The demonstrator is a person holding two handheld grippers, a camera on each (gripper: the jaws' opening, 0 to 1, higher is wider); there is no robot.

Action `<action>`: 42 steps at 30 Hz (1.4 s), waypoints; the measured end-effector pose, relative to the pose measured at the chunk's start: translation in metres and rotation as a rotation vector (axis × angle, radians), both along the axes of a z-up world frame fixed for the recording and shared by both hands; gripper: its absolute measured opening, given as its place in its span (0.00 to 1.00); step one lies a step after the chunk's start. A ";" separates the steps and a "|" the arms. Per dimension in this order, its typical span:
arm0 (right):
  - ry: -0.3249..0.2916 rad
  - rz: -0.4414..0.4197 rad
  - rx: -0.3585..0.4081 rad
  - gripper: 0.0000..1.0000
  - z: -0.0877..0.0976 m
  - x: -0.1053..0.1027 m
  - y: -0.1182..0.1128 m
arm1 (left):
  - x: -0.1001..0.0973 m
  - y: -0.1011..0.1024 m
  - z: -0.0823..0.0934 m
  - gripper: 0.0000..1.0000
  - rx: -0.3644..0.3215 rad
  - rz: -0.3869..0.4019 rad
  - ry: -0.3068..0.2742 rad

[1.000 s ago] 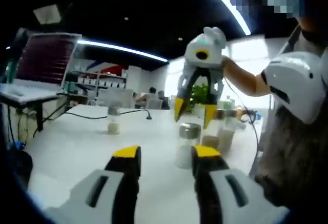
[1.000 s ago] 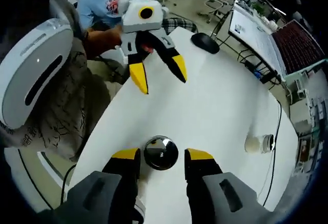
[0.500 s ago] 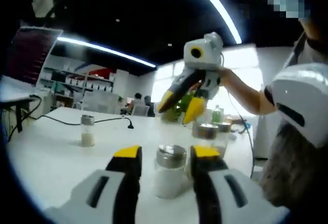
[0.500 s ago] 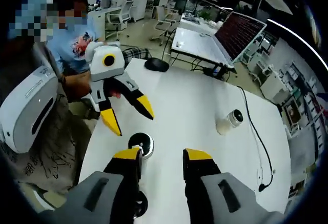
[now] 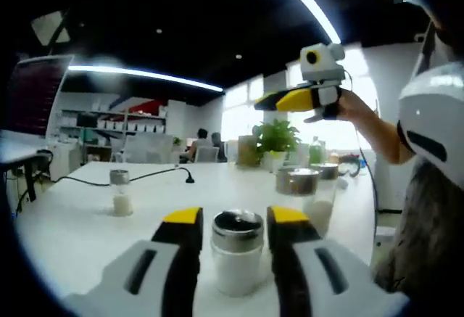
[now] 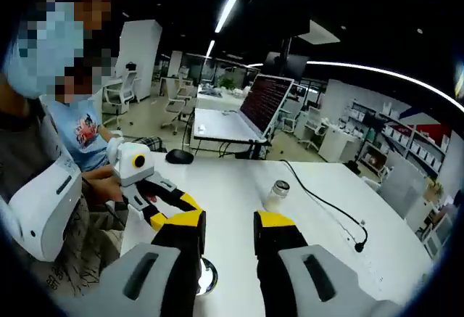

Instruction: Rotate the seasoning bottle until the label or dispensing opening points toward the visible target arrow and the bottle remains upright within the marked orientation range

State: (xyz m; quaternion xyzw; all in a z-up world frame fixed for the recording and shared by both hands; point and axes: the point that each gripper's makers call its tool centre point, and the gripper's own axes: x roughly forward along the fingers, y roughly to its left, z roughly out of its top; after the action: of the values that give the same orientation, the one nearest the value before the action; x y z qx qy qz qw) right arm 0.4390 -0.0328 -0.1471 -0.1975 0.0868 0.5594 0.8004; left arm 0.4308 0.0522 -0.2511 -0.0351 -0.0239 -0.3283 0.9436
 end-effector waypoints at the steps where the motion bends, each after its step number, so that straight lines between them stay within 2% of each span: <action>1: 0.000 -0.009 0.002 0.26 0.001 -0.002 -0.006 | 0.001 -0.001 -0.001 0.37 0.004 -0.002 0.007; 4: -0.050 -0.090 0.064 0.26 0.012 -0.002 -0.030 | 0.002 0.000 -0.005 0.38 0.053 0.010 0.014; 7: -0.057 -0.154 0.166 0.24 0.025 -0.001 -0.054 | 0.002 -0.001 -0.005 0.37 0.049 0.007 0.028; 9: -0.081 -0.197 0.208 0.23 0.031 0.002 -0.071 | 0.002 -0.001 -0.006 0.36 0.041 0.001 0.038; 12: -0.098 -0.260 0.233 0.23 0.029 0.008 -0.094 | 0.000 -0.005 -0.006 0.32 0.021 -0.017 0.056; 16: -0.080 -0.300 0.284 0.23 0.026 0.010 -0.114 | 0.002 -0.006 -0.007 0.32 0.008 -0.023 0.070; 28: -0.076 -0.328 0.350 0.21 0.014 0.012 -0.135 | 0.005 -0.008 -0.007 0.32 0.020 -0.062 0.090; 33: -0.036 -0.351 0.473 0.20 0.014 0.010 -0.144 | 0.005 -0.009 -0.007 0.32 0.027 -0.107 0.099; 40: 0.020 -0.349 0.545 0.18 -0.002 0.004 -0.154 | 0.007 -0.012 -0.008 0.32 0.039 -0.186 0.106; 42: 0.019 -0.341 0.550 0.18 -0.005 0.001 -0.154 | 0.008 -0.014 -0.009 0.32 0.036 -0.219 0.112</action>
State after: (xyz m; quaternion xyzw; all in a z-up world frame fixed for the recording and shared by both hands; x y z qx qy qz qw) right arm 0.4396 -0.1871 -0.1525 0.0487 -0.0280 0.4214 0.9051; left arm 0.4391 0.0384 -0.2601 -0.0389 0.0385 -0.4273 0.9025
